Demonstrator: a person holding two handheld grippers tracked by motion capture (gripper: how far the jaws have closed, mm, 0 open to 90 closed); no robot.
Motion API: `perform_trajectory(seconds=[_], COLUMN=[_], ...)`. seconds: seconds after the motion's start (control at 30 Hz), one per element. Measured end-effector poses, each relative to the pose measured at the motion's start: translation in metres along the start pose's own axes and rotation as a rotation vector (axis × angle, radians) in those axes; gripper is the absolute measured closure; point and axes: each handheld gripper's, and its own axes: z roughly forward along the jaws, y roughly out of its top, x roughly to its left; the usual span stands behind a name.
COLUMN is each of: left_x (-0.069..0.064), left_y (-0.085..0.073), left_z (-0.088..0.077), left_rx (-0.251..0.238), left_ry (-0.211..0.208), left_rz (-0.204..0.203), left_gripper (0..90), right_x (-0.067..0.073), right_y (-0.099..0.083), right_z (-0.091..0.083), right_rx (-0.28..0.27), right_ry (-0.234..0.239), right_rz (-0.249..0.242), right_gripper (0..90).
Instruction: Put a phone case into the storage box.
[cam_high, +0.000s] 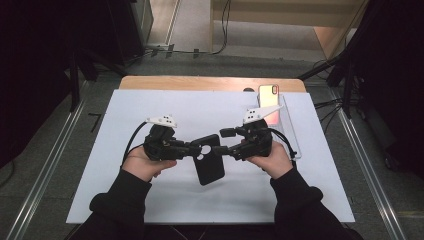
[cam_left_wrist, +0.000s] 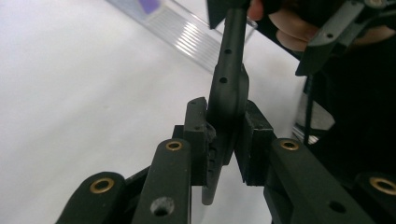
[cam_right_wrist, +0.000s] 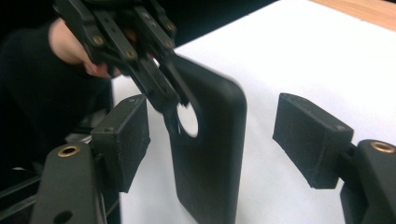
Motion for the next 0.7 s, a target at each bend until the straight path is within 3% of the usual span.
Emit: perform_trajectory(seconds=[0.07, 0.17, 0.33, 0.53, 0.7], left_x=[0.001, 0.003, 0.001, 0.001, 0.0], left_y=[0.001, 0.002, 0.003, 0.004, 0.006], left_z=[-0.003, -0.007, -0.01, -0.012, -0.014], left_rx=[-0.005, -0.016, -0.031, -0.037, -0.045], left_ry=[0.023, 0.067, 0.126, 0.159, 0.182], left_rz=[-0.018, -0.043, -0.058, -0.079, -0.104], left_gripper=[77.1, 77.0, 76.9, 76.9, 76.8], right_x=[0.0, -0.001, 0.001, 0.003, 0.009], right_y=[0.0, -0.001, -0.002, -0.006, -0.008], right_z=[0.0, 0.002, 0.01, 0.021, 0.031], right_rx=[0.009, 0.021, 0.05, 0.072, 0.097], right_ry=[-0.021, -0.006, -0.095, -0.094, -0.132], right_rz=[-0.008, 0.015, 0.004, 0.021, 0.029], right_gripper=[23.2, 18.2, 0.0, 0.0, 2.1])
